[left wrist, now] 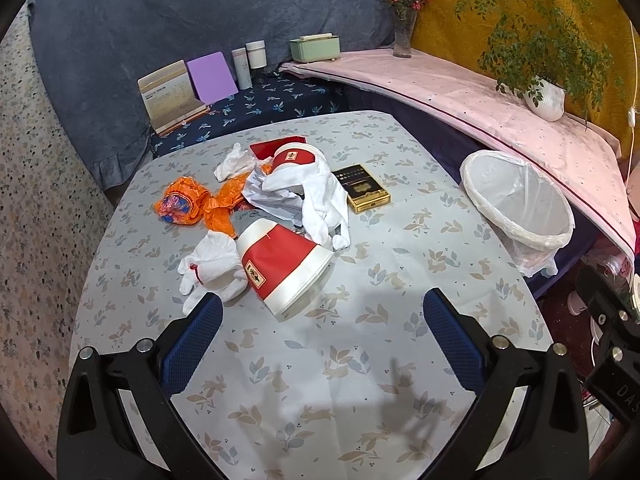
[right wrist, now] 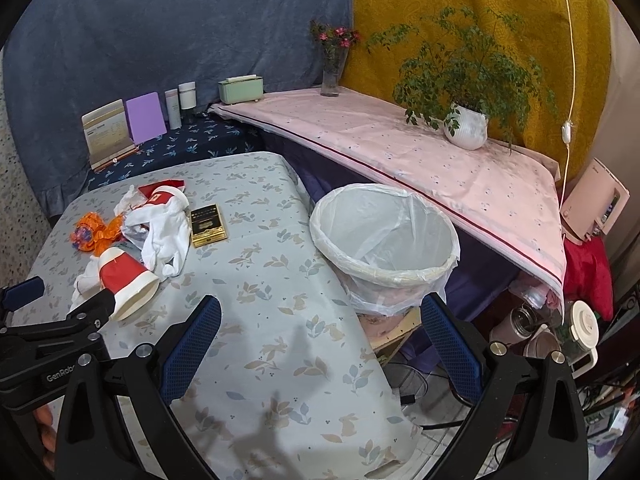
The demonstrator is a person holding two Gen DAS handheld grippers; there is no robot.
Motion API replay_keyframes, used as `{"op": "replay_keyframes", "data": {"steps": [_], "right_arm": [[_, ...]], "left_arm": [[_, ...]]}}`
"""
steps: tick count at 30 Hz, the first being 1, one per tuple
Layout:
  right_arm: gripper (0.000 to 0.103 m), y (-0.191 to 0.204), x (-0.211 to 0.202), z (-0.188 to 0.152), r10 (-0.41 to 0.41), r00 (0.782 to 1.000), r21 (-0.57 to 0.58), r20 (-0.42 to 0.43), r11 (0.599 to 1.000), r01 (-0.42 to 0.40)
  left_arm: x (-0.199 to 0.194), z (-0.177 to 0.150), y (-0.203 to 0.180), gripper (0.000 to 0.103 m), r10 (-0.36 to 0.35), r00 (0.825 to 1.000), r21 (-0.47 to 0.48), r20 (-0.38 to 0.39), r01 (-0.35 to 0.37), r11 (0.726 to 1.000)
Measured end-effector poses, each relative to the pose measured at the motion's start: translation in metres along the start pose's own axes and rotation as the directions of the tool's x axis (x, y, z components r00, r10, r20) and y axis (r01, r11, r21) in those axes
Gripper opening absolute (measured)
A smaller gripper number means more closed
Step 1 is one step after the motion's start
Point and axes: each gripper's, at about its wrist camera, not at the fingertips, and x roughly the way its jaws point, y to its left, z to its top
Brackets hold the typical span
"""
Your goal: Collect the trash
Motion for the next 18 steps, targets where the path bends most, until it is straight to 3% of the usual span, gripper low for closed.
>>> {"op": "replay_keyframes", "data": {"steps": [18], "right_arm": [[0.096, 0.002, 0.007, 0.012, -0.045, 0.999, -0.009, 0.022, 0.999, 0.045]], "left_arm": [[0.010, 0.008, 0.008, 0.096, -0.026, 1.000, 0.000, -0.007, 0.026, 1.000]]}}
